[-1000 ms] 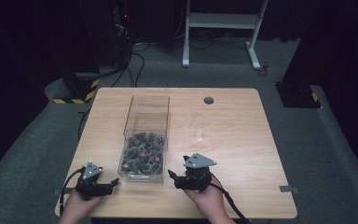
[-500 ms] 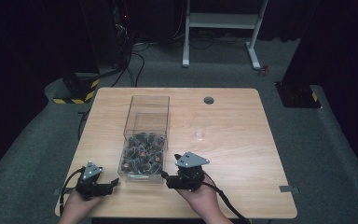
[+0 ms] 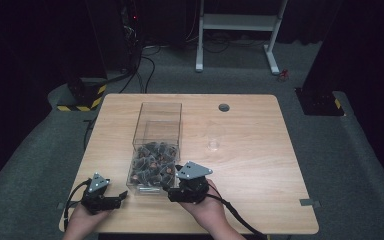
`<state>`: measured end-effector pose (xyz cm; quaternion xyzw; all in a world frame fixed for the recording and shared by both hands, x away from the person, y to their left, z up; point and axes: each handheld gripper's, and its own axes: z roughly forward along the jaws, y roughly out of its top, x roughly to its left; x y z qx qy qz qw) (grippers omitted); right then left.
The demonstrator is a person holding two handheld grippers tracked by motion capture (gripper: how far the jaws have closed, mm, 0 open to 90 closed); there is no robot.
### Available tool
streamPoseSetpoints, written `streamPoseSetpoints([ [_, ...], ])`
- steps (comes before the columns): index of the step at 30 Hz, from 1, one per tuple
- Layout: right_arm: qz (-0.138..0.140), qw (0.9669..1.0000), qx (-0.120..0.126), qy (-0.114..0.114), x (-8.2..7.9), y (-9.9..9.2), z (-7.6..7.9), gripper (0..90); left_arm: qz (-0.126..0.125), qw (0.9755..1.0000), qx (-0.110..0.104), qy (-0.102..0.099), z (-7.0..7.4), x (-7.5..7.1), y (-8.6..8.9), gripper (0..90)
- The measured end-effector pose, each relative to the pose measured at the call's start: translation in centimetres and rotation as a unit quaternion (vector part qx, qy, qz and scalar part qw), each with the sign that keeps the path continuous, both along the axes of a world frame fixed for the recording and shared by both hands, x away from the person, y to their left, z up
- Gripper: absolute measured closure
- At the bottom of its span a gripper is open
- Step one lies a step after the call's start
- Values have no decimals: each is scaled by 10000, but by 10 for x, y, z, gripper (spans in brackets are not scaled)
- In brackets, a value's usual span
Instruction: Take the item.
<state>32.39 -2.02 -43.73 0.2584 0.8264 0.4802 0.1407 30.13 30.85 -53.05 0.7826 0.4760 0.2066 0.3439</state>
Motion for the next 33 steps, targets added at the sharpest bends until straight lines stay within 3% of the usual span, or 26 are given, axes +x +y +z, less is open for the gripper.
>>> streamPoseSetpoints([
  [22, 164, 9998, -8, 66, 7, 25, -1, 412, -9, 10000, -1, 1, 0, 0, 0, 142],
  [33, 295, 9995, -74, 25, 7, 33, -4, 558, -10, 10000, -2, 1, 0, 0, 0, 142],
])
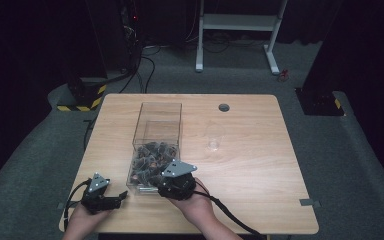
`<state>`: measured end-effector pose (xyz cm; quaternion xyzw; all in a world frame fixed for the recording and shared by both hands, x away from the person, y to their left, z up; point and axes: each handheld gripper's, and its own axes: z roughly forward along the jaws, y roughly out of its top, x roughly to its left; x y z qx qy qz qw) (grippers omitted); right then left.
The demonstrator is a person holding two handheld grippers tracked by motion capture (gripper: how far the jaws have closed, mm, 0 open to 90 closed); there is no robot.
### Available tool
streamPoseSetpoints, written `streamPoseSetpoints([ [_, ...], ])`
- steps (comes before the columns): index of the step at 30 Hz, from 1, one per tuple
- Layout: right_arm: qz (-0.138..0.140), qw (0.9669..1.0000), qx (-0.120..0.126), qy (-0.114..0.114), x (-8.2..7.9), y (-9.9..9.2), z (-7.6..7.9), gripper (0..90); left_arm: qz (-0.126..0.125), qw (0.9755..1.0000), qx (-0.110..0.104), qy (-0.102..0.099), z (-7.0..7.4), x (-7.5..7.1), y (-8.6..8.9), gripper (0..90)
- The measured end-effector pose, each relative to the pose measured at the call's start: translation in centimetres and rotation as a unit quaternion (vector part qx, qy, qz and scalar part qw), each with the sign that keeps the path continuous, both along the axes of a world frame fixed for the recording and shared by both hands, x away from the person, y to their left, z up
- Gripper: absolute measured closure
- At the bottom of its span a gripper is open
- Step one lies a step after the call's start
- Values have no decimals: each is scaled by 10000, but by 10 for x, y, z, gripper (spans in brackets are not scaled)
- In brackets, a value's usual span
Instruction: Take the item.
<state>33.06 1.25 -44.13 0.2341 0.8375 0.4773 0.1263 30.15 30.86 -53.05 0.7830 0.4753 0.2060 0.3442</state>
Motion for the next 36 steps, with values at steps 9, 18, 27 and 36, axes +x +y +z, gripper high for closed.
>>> streamPoseSetpoints([
  [9, 38, 9999, -89, 69, 2, 2, -2, 678, 0, 10000, 1, 0, 0, 0, 0, 142],
  [18, 41, 9998, -167, 123, 3, 2, -4, 811, 0, 10000, 1, -1, 0, 0, 0, 142],
  [27, 59, 9997, -154, 165, 3, 2, -5, 900, 0, 10000, 1, 0, 0, 0, 0, 142],
  [36, 68, 9998, -107, 140, 2, 0, -3, 900, 1, 10000, -1, -1, 0, 0, 0, 142],
])
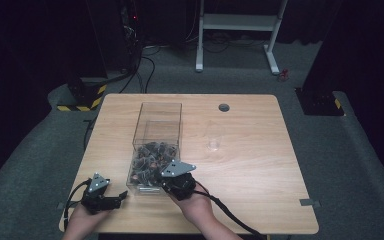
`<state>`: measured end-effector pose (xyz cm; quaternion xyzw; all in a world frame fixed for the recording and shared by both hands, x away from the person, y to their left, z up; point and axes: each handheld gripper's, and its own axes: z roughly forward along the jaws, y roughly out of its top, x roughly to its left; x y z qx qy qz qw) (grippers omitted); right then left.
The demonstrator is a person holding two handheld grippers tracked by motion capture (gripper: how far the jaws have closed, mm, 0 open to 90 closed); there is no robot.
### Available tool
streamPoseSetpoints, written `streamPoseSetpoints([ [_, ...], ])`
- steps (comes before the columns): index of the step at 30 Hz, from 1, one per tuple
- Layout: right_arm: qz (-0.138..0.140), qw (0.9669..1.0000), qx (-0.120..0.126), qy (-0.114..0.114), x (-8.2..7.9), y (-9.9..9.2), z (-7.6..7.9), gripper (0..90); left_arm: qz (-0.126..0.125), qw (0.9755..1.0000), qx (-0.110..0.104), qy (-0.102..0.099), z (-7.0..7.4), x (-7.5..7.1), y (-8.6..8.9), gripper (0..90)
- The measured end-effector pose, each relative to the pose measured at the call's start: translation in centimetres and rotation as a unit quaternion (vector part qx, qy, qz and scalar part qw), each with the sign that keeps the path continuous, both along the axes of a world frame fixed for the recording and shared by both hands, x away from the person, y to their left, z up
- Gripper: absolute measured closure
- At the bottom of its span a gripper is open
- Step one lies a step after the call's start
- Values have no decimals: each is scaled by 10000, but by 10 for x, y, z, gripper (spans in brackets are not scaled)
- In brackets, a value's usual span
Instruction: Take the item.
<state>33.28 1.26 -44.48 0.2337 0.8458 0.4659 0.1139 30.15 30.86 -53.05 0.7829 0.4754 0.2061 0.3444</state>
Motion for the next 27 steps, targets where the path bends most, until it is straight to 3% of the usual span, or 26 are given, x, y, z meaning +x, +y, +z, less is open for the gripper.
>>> streamPoseSetpoints([
  [27, -132, 9987, 439, -227, -5, -16, 20, 900, 0, 10000, -1, 2, 0, 0, 0, 142],
])
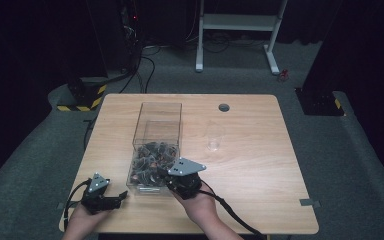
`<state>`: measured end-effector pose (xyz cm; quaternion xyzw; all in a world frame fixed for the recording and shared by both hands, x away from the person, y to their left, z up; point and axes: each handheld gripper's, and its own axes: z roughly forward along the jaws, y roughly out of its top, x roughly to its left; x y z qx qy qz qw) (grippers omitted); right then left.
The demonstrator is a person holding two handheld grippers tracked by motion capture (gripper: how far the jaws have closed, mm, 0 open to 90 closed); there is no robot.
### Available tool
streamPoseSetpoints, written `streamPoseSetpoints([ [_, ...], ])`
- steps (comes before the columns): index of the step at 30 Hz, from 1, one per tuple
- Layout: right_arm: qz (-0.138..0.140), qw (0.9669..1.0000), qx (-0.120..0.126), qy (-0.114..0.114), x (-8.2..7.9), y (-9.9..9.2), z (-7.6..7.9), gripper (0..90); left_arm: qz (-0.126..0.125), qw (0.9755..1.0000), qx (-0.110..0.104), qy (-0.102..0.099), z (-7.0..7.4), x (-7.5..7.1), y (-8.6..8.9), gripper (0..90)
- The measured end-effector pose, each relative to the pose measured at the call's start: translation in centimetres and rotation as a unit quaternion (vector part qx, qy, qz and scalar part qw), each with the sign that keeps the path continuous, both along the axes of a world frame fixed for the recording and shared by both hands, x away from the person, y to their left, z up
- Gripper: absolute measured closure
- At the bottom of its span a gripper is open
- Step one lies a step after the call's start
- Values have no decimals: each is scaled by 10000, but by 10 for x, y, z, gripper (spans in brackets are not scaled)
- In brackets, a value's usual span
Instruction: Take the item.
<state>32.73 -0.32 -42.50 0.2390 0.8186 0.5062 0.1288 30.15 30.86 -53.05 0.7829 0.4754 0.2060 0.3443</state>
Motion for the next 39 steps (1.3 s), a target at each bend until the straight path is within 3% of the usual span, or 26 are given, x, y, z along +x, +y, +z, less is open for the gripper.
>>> streamPoseSetpoints([
  [18, -171, 9997, 85, -134, -4, -19, 11, 900, -1, 10000, 2, -2, 0, 0, 0, 142],
  [39, -513, 9985, 171, -51, -5, -54, 2, 900, 0, 10000, -4, 0, 0, 0, 0, 143],
])
